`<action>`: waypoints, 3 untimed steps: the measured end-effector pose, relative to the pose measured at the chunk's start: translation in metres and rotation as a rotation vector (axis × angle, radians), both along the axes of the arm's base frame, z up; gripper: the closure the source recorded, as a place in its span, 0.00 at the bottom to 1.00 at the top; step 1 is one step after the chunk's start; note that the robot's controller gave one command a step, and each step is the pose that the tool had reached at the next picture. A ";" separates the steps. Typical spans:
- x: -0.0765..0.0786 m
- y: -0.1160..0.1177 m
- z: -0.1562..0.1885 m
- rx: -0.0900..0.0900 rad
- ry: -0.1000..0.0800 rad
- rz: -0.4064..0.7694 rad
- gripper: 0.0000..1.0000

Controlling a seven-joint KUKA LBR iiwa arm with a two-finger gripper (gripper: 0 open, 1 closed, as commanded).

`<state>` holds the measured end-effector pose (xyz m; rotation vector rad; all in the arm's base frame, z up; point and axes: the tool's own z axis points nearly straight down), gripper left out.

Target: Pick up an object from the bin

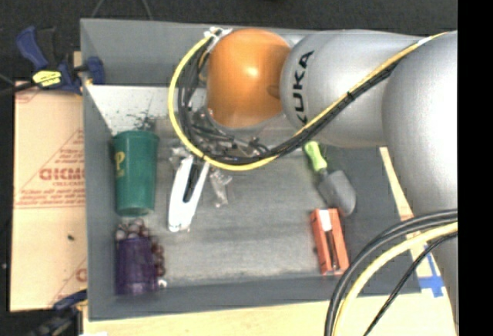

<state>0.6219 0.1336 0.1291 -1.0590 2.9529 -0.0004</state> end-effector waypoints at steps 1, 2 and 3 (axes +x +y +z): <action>-0.003 -0.001 -0.057 0.008 -0.009 0.007 0.00; 0.011 0.002 -0.057 0.002 -0.016 0.309 1.00; 0.011 0.002 -0.057 0.003 -0.016 0.308 1.00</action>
Offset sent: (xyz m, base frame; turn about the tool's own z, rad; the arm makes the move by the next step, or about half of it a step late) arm 0.0084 0.0029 -0.0591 -0.3141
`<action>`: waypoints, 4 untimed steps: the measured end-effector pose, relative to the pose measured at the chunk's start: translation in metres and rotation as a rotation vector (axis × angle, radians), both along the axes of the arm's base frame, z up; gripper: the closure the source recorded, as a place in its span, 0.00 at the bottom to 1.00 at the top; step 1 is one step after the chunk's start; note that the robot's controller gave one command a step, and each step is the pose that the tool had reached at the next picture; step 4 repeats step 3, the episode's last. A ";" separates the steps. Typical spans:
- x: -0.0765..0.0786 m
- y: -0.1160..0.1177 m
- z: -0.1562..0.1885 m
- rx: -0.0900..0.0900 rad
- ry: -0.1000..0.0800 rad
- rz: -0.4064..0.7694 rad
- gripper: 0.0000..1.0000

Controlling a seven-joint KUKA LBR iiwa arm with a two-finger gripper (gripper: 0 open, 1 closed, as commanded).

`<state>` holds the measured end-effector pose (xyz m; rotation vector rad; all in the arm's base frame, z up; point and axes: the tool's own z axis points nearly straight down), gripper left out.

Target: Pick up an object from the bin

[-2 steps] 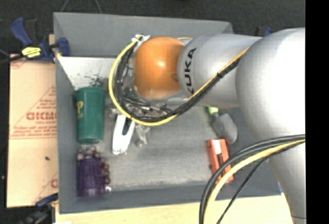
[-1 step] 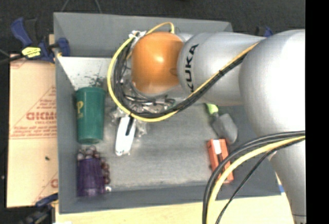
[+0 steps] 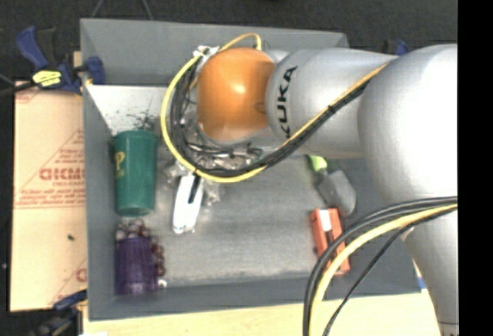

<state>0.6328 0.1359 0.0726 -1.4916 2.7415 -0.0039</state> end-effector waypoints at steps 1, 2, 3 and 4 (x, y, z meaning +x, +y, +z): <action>-0.002 0.000 0.029 -0.001 0.006 -0.003 1.00; -0.001 0.000 0.049 0.000 0.000 -0.004 1.00; -0.002 -0.001 0.068 -0.001 0.008 -0.007 1.00; -0.002 -0.001 0.068 -0.001 0.008 -0.007 1.00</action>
Offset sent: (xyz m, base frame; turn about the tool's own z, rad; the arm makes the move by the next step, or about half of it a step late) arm -0.0026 -0.0004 0.0345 0.0018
